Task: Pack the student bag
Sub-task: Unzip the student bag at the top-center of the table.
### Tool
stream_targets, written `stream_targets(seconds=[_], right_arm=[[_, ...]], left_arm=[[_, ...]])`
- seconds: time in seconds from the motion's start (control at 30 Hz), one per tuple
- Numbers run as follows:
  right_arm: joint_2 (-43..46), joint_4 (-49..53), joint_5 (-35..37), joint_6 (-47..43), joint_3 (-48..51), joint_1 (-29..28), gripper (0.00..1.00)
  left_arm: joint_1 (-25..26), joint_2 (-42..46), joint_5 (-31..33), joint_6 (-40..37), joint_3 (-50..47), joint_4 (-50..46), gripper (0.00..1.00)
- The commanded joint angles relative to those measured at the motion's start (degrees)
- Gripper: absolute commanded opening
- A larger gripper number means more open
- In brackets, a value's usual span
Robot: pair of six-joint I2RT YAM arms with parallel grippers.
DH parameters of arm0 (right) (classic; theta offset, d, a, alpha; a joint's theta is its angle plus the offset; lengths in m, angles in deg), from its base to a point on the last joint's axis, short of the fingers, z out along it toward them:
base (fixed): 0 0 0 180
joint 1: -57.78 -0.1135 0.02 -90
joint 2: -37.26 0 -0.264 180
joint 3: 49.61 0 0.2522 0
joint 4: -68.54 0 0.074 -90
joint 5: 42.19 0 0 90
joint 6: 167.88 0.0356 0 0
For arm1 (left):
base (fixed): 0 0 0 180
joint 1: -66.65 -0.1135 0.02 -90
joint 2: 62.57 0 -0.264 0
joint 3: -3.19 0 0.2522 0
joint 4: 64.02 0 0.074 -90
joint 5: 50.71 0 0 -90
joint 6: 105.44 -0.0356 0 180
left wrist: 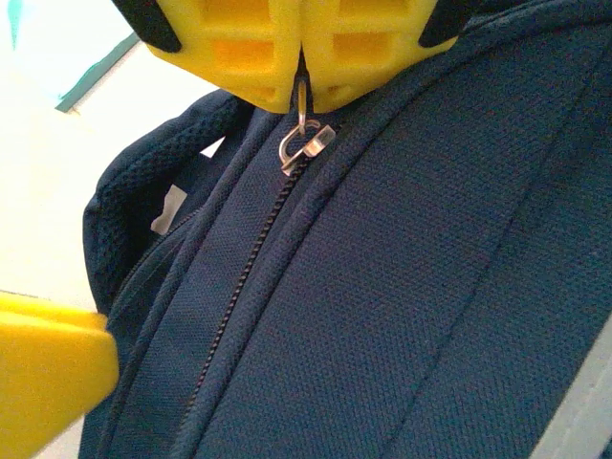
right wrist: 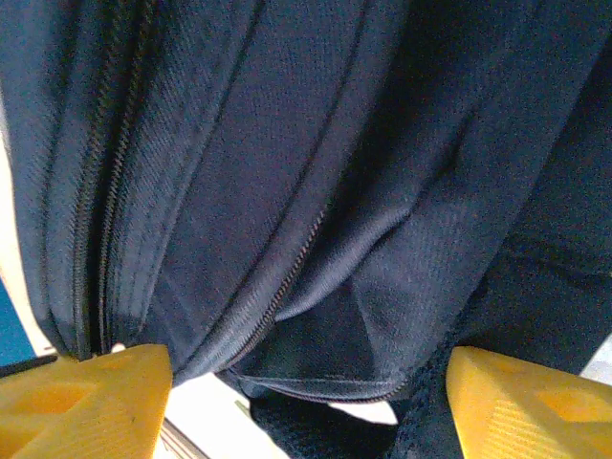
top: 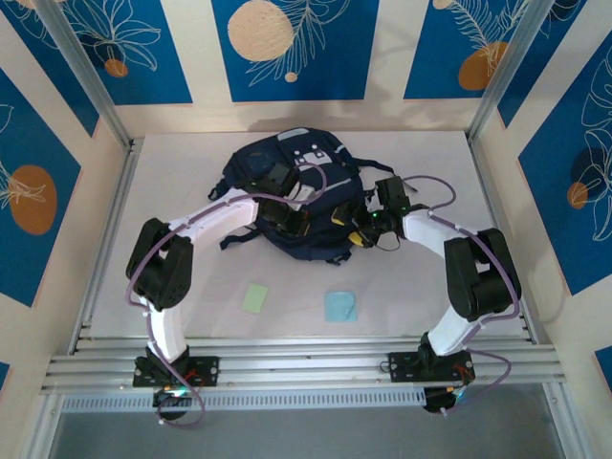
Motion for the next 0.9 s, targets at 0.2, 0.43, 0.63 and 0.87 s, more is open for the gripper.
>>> stream_targets(seconds=[0.2, 0.43, 0.63, 0.87], right_arm=[[9.3, 2.55, 0.49, 7.43, 8.86, -4.35, 0.79], [5.14, -7.08, 4.41, 10.56, 10.9, -4.64, 0.81], [0.17, -16.8, 11.95, 14.68, 11.18, -4.82, 0.24], [3.77, -19.14, 16.36, 17.08, 15.17, -4.73, 0.0]], left_arm=[[0.36, 1.57, -1.0, 3.72, -0.84, 6.43, 0.0], [0.91, 2.55, -2.7, 4.54, -1.62, 7.28, 0.0], [0.94, 3.23, -0.58, 3.9, -5.83, 5.67, 0.0], [0.22, 6.19, 2.26, 4.21, -12.85, 5.71, 0.0]])
